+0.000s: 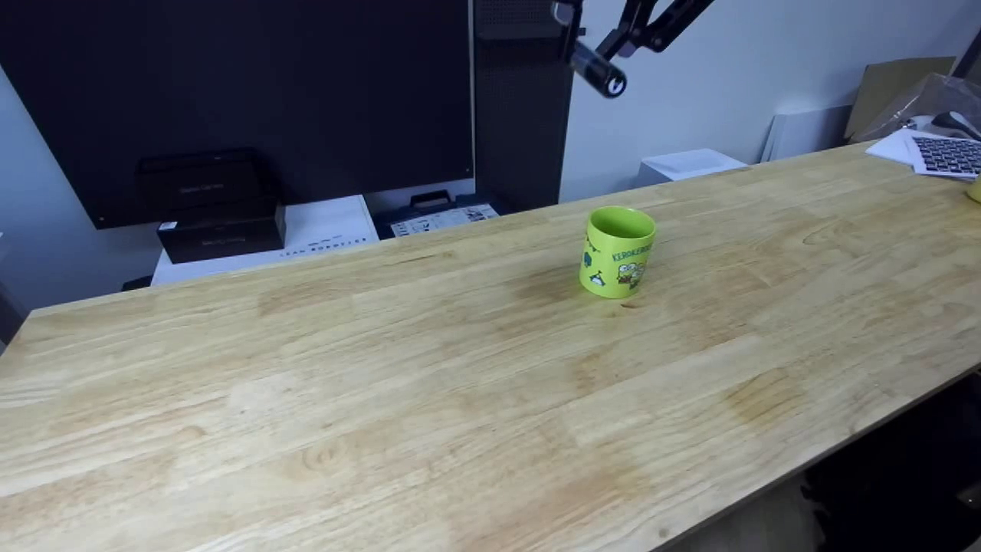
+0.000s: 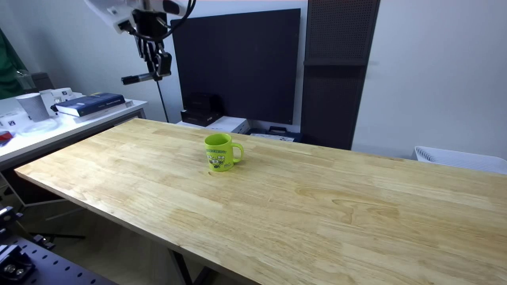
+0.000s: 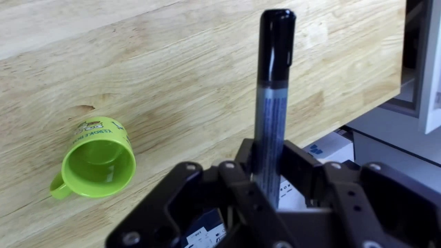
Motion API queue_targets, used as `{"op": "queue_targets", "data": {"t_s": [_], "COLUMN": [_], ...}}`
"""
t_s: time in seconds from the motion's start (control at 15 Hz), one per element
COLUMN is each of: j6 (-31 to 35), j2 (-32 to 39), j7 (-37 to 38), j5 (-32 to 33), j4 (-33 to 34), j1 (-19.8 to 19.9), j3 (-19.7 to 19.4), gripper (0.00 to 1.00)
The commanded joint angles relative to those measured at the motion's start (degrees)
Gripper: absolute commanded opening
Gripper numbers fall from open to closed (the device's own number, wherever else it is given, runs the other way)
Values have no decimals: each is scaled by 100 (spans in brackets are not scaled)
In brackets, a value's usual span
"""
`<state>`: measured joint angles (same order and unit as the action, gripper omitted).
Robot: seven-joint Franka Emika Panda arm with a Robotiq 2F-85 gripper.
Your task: Pick up the black marker and put it inside the yellow mug
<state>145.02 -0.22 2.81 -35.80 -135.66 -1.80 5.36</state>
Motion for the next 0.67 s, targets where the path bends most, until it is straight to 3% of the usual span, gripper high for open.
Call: {"op": "queue_targets", "data": {"t_s": [0.0,0.13,0.2,0.33,0.6], "j6": [-96,-118,-338,-624,-710], "j2": [-112,-173,-85,90,335], "j7": [-52,-65,-118,326,1603], "j5": [-62,-107,-135,189,1547], "j4": [-36,-88,-17,113,166], "j1": [-31,-23,-42,65,375], "j3": [-116,-133,-124,-230,-647], "gripper": [26,26,6,6,6]}}
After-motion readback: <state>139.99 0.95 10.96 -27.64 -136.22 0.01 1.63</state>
